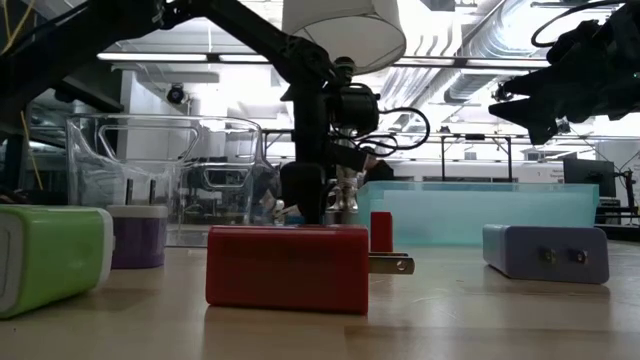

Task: Pick & Place Office items
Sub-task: Put the top blue timer into the green bin

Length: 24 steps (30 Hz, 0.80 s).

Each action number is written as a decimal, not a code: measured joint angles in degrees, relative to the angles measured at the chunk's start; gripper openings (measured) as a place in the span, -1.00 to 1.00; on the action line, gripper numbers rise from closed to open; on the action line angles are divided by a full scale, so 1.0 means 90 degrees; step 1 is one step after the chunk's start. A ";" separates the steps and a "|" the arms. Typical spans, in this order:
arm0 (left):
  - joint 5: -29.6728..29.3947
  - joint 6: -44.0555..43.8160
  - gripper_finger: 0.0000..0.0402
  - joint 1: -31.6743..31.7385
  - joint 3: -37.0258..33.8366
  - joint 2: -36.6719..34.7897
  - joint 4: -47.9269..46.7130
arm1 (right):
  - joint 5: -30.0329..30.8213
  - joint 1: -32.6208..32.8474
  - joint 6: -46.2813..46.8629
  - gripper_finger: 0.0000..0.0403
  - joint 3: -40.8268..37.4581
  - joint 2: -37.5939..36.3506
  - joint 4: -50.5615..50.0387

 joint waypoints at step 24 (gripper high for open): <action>-0.0123 -0.0171 -0.27 -0.0114 -0.0012 -0.0090 0.0007 | 0.0000 -0.0002 -0.0001 0.10 0.0000 0.0000 0.0000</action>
